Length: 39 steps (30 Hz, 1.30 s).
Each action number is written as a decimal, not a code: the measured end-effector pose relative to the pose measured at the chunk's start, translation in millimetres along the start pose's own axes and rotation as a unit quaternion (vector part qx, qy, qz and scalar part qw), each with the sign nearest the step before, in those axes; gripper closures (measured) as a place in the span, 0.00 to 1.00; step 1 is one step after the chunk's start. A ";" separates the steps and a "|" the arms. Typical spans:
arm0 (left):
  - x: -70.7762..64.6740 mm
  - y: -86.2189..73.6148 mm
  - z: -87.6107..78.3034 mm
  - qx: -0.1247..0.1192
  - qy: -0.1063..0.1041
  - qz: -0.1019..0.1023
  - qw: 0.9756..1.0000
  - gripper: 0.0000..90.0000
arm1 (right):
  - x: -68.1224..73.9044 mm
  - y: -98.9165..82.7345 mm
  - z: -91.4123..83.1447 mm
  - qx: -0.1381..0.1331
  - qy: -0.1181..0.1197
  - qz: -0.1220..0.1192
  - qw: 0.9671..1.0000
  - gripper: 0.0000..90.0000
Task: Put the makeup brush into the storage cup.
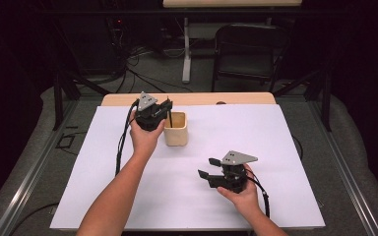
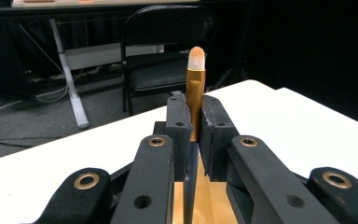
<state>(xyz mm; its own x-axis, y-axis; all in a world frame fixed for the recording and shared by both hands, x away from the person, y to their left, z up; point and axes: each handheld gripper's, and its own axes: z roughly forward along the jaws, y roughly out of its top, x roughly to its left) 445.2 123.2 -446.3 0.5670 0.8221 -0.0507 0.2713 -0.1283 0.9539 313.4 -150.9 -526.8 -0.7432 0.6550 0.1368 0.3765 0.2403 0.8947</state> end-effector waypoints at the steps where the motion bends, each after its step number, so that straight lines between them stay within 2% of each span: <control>1: 0.2 -1.1 0.3 -0.001 0.001 -0.002 1.000 0.92 | 0.1 -0.1 0.0 0.000 0.000 0.000 1.000 0.43; 22: 6.2 -19.9 1.6 0.009 0.004 -0.016 1.000 0.92 | 0.1 -0.3 0.6 -0.001 -0.001 0.000 1.000 0.43; 39: 7.9 -28.5 3.0 0.017 0.003 -0.017 1.000 0.92 | 0.3 -0.5 0.9 0.000 -0.001 -0.001 1.000 0.42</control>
<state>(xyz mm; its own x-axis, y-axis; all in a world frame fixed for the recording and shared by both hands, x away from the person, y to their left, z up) 444.2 131.6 -474.7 0.5523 0.8297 -0.0816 0.3164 -0.1180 0.9413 313.5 -150.2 -527.6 -0.7429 0.6558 0.1341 0.3753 0.2422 0.8947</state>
